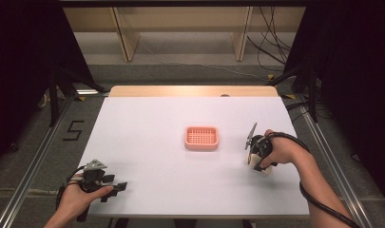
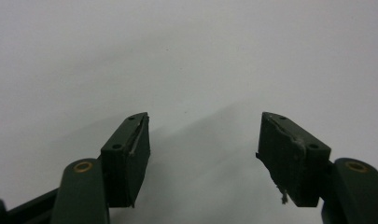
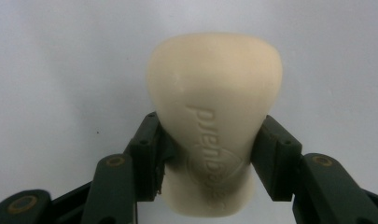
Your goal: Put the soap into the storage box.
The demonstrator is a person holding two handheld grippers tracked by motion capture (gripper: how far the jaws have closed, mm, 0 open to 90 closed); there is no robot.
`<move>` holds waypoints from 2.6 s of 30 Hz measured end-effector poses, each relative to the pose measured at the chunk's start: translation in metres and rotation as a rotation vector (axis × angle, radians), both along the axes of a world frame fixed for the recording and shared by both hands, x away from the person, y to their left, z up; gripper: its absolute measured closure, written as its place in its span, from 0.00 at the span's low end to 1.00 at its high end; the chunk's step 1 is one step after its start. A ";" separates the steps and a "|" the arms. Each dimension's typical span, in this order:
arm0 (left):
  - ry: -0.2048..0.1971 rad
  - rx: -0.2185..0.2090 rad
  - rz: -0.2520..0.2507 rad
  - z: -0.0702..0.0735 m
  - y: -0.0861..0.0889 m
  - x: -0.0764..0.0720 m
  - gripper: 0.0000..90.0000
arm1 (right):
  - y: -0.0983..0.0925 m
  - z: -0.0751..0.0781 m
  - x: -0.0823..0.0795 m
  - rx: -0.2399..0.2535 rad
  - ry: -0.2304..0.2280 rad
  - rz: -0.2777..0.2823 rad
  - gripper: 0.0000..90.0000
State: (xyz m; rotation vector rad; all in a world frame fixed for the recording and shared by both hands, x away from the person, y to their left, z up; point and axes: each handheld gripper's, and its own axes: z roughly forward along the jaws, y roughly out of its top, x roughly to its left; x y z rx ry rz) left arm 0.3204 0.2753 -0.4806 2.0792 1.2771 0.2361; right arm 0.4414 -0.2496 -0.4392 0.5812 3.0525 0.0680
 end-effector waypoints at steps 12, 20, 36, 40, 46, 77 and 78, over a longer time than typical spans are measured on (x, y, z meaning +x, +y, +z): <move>0.002 0.003 -0.003 0.000 0.000 0.000 0.37 | 0.001 0.003 0.001 0.018 -0.002 -0.022 0.56; 0.005 -0.008 -0.011 -0.001 0.000 0.001 0.37 | 0.001 0.013 0.003 0.023 -0.028 -0.016 0.56; 0.001 -0.001 0.001 0.000 0.000 0.000 0.37 | 0.010 0.022 0.006 0.023 -0.041 -0.025 0.56; 0.001 0.000 0.003 0.000 0.000 0.000 0.37 | 0.013 0.025 0.007 0.032 -0.047 -0.023 0.56; -0.004 -0.010 0.013 0.000 -0.001 0.000 0.37 | 0.015 0.028 0.010 0.040 -0.057 -0.015 0.56; -0.002 -0.011 -0.016 0.000 0.001 0.000 0.37 | 0.033 0.036 0.020 0.039 -0.083 0.001 0.56; -0.003 -0.012 -0.016 0.000 0.001 0.000 0.37 | 0.034 0.036 0.021 0.046 -0.079 0.009 0.56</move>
